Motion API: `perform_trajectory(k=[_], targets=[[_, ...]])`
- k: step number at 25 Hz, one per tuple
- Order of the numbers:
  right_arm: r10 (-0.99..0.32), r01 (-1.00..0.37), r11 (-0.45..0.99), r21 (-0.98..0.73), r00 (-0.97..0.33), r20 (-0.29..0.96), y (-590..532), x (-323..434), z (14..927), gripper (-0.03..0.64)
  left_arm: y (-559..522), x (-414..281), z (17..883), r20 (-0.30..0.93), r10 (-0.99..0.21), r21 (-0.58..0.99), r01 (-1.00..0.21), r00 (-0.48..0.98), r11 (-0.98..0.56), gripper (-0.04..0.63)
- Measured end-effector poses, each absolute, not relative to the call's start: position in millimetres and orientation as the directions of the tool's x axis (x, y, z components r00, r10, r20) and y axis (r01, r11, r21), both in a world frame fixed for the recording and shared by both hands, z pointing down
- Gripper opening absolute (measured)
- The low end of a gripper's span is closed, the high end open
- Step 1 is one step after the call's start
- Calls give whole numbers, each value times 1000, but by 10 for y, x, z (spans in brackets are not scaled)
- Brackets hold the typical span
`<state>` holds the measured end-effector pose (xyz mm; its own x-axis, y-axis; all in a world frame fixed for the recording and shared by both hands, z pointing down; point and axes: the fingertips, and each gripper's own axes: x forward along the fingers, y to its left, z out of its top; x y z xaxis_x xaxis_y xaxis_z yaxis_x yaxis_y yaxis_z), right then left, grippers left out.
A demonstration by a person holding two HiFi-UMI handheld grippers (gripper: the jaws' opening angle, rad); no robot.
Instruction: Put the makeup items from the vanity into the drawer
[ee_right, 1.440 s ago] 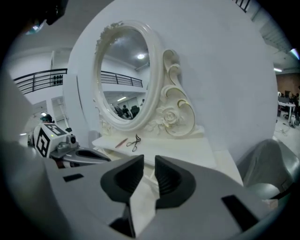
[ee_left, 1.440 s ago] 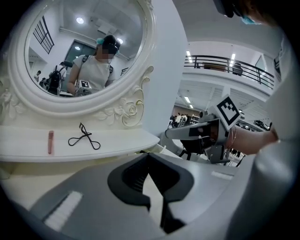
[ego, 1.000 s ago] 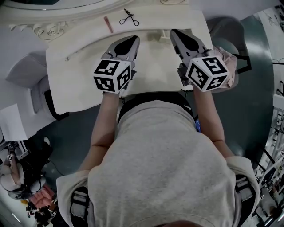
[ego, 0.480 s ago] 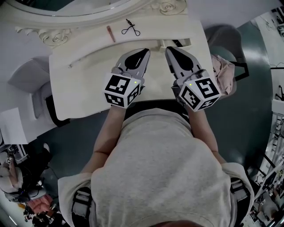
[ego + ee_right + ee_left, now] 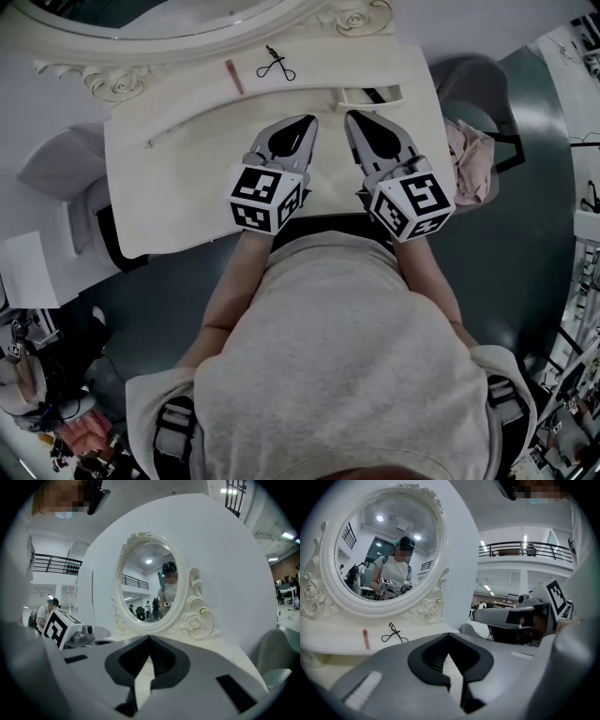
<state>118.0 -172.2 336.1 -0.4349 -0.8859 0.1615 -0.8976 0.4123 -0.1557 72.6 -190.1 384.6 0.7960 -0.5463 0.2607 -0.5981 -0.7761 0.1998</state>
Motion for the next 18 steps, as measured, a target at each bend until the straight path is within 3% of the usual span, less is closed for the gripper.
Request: perform_trajectory(k=[18], targets=[[-877,-902,414,-120,-431,211,-1759,1286,3499,8,-1884,910,3958,292,-570,160,-627,768,-763,9]])
